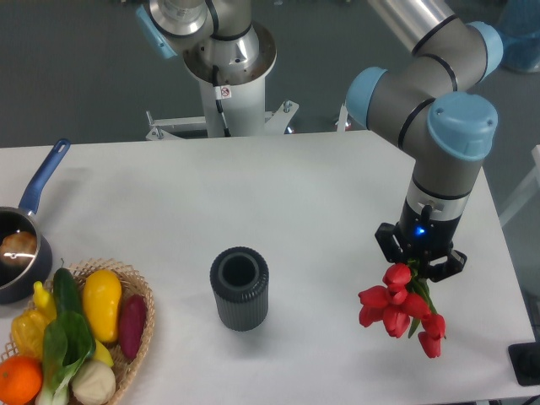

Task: Insert the flowers into the vase
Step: 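Carry the red tulip bunch with the gripper toward the grey vase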

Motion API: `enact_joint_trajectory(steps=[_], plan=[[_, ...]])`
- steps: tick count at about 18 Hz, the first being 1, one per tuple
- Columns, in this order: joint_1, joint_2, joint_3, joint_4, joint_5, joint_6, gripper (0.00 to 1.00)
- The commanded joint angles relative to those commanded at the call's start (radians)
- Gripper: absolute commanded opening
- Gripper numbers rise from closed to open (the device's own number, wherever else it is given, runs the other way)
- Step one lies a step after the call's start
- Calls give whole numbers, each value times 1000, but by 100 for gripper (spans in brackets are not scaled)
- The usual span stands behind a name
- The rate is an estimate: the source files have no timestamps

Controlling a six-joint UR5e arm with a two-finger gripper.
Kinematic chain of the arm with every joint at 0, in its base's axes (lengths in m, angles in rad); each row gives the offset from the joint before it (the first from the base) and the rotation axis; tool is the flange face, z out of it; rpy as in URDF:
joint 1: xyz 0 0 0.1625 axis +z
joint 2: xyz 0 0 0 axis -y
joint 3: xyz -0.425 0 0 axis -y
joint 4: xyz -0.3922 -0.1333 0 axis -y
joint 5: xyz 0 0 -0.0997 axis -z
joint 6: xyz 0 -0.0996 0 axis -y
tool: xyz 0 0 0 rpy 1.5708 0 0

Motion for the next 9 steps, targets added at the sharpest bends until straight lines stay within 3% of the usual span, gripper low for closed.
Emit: enact_joint_trajectory(steps=[9], plan=[[2,72,9,0,-210,-77,0]])
